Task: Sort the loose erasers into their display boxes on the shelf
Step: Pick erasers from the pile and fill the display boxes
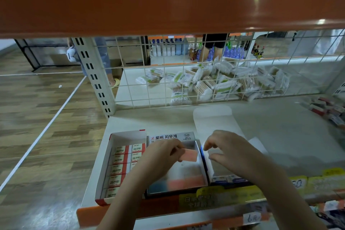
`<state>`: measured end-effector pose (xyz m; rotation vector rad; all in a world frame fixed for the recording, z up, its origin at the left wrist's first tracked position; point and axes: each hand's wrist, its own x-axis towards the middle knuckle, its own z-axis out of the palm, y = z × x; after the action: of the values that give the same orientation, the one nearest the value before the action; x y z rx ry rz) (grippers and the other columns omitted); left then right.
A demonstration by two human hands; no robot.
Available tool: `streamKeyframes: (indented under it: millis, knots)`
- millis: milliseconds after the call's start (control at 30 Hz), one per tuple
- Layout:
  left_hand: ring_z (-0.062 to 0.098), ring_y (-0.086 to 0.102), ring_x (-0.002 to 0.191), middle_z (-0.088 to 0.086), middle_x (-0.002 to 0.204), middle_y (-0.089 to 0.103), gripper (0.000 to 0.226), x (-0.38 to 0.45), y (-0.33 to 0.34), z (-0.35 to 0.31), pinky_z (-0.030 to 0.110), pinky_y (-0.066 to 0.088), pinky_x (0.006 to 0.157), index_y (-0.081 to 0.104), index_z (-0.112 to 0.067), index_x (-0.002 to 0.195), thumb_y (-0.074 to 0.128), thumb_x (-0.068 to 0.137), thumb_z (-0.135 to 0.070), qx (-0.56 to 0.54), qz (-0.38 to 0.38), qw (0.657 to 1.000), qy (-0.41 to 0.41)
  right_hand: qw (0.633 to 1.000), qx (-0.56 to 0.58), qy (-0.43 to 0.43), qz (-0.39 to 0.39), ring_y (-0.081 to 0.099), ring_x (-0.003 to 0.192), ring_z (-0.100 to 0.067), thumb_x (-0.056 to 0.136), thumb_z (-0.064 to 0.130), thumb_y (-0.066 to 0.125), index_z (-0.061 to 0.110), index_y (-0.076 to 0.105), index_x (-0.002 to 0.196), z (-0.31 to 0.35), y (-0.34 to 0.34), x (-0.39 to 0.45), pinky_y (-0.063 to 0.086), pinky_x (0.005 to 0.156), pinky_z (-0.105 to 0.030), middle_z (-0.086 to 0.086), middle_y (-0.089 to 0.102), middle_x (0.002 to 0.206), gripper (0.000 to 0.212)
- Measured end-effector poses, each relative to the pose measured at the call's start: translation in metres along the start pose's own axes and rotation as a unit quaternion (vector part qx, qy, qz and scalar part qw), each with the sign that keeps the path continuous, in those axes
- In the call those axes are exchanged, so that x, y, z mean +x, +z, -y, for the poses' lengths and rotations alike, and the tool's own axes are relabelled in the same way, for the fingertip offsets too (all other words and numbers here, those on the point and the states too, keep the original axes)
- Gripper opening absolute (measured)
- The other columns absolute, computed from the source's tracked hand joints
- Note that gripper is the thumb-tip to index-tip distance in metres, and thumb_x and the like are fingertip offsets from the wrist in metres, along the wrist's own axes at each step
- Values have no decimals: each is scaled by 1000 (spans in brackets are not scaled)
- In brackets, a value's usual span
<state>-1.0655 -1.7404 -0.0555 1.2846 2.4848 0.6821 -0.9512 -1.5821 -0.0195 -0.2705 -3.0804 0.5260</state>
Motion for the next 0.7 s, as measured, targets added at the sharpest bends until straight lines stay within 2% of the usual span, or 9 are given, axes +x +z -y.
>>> streamKeyframes:
  millis: [100,200,300,400,567,700]
  knots:
    - [-3,52,73,-11,95,67,20,4,9,0,10,39,65,60,-26,110,46,96,-32,18,40,999,7,998,26,49,-20,50,91,-3,88,33,60,23,61,109,-6,4,-3,40,79,-17,12,53,100,23]
    - [2,56,83,-11,97,67,20,5,14,-1,20,46,80,64,-28,105,47,95,-34,41,77,996,4,995,42,88,8,54,91,-8,88,39,58,19,61,107,-6,8,-4,46,82,-24,6,57,101,28]
    - [4,57,84,-11,96,66,21,7,17,1,21,46,80,68,-26,99,50,94,-35,74,93,993,8,994,63,86,26,59,83,-12,91,35,53,15,66,97,-5,12,-7,50,78,-29,3,64,92,24]
    - [3,56,87,-10,100,67,20,7,17,-1,19,43,81,66,-27,105,52,93,-34,69,102,992,11,992,79,88,36,61,77,-18,92,28,51,10,65,87,-5,14,-9,48,71,-32,-3,65,83,23]
    - [6,60,95,-12,103,67,19,6,16,-4,30,50,90,62,-36,109,54,92,-34,68,108,992,-3,985,130,101,49,66,73,-15,90,23,52,11,62,82,-8,14,-9,55,74,-35,-4,66,81,17]
    - [7,55,98,-8,106,63,20,5,19,-6,26,47,89,64,-31,109,53,92,-35,93,95,991,18,981,156,107,50,67,71,-11,91,23,51,11,61,87,-8,17,-11,56,73,-34,-2,66,80,16]
